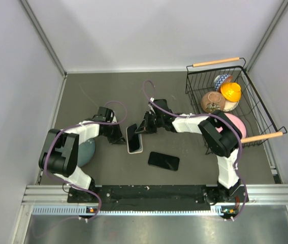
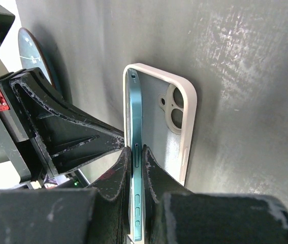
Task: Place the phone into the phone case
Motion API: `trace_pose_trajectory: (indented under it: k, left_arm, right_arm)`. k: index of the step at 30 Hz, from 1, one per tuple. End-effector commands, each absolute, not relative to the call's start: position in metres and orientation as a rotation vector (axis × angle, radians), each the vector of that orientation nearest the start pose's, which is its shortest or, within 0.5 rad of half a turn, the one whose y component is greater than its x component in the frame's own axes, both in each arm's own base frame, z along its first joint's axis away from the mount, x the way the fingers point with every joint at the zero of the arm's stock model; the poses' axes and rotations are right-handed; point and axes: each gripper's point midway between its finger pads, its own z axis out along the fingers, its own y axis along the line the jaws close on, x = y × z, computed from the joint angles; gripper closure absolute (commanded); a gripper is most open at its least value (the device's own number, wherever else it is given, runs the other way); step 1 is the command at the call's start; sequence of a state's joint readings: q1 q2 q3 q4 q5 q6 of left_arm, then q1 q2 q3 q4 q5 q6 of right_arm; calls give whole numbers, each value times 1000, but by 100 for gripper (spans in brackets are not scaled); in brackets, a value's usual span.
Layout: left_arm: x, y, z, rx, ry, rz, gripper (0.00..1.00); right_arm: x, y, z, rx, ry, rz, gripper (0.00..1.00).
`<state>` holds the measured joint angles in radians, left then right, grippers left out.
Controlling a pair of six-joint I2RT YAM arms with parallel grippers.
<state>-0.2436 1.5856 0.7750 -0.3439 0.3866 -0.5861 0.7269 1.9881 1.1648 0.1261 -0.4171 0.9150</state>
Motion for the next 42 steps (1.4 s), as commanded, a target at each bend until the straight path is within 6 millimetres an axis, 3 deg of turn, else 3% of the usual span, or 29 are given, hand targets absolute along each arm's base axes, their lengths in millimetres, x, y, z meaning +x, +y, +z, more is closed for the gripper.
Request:
trace_pose_trajectory:
  k: [1,14,21,31,38,42]
  left_arm:
    - [260,-163,17,-352,2804,-751,100]
    - [248,-179,16,-334,2811,-806,100]
    - [243,-181,17,-335,2810,-811,100]
    - [258,-171,44,-358,2750,-721,96]
    - [271,-158,58,-374,2716,-676,84]
    - [282,-163,69,-334,2669,-740,70]
  right_arm:
    - [299,404,39,18,2580,1231,100]
    - [294,402,23,156,2610,1231,100]
    - [294,401,25,170,2607,1232,98]
    - [306,386,70,-26,2571,1039,66]
    - [303,376,77,-111,2559,1030,43]
    - [297,376,74,-159,2573,1056,36]
